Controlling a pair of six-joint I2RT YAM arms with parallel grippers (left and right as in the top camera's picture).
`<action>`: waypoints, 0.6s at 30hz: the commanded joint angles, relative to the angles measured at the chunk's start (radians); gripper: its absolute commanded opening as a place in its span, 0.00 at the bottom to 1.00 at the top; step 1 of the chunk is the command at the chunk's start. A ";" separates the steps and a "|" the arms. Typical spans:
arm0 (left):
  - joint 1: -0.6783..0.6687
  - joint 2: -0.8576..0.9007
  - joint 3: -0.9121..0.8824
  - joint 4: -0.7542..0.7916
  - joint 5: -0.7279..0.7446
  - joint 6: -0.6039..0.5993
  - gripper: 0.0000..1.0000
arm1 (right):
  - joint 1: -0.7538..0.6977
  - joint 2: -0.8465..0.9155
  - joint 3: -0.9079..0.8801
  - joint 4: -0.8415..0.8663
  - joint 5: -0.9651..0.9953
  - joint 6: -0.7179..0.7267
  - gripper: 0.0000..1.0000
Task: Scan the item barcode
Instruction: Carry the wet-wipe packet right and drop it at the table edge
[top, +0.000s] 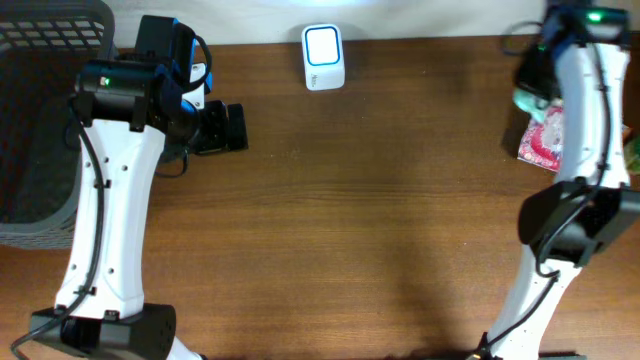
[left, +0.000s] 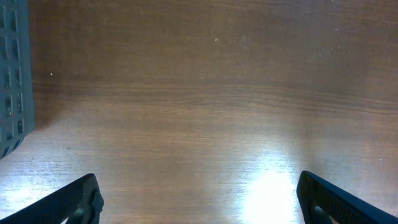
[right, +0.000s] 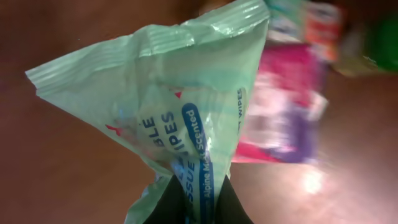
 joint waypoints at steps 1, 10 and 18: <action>-0.004 -0.002 0.003 0.001 -0.004 0.015 0.99 | -0.110 0.000 -0.050 -0.036 0.071 0.016 0.04; -0.004 -0.002 0.003 0.001 -0.004 0.015 0.99 | -0.303 0.002 -0.196 0.156 0.034 -0.131 0.17; -0.004 -0.002 0.003 0.001 -0.004 0.015 0.99 | -0.302 -0.030 -0.194 0.155 -0.035 -0.122 0.72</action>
